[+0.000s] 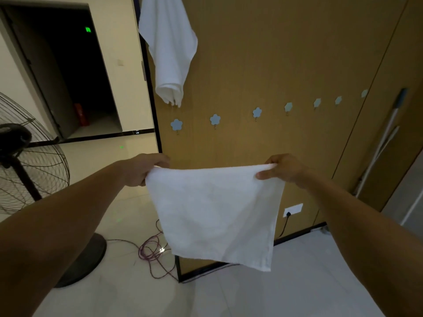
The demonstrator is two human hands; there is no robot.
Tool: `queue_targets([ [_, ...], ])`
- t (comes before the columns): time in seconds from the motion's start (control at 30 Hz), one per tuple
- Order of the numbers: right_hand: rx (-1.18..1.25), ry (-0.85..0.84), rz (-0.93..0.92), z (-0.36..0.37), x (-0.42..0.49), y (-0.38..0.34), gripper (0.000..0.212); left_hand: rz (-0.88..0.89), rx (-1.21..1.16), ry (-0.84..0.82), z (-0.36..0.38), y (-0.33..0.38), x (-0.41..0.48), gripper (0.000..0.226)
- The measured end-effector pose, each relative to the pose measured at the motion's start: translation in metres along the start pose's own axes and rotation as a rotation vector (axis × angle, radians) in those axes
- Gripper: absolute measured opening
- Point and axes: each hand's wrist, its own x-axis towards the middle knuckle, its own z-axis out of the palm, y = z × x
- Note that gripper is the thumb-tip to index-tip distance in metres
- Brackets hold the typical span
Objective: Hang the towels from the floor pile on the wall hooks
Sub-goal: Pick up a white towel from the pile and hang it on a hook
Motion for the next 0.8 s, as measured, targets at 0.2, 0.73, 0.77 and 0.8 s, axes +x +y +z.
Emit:
queue_targets([
  [0.2,0.004,0.048,-0.064,-0.005,0.010,0.004,0.033,-0.042,0.479,-0.367,-0.001,0.003,-0.015,0.048],
  [0.73,-0.136,-0.122,-0.105,-0.015,0.048,0.020,0.061,0.331,0.683,0.253,0.017,0.000,-0.011,0.021],
  [0.77,-0.126,-0.129,-0.127,-0.013,0.052,0.018,0.057,0.335,0.692,0.287,0.016,-0.002,-0.011,0.019],
  [0.8,-0.101,-0.117,-0.157,-0.010,0.056,0.014,0.049,0.337,0.705,0.324,0.016,-0.004,-0.011,0.023],
])
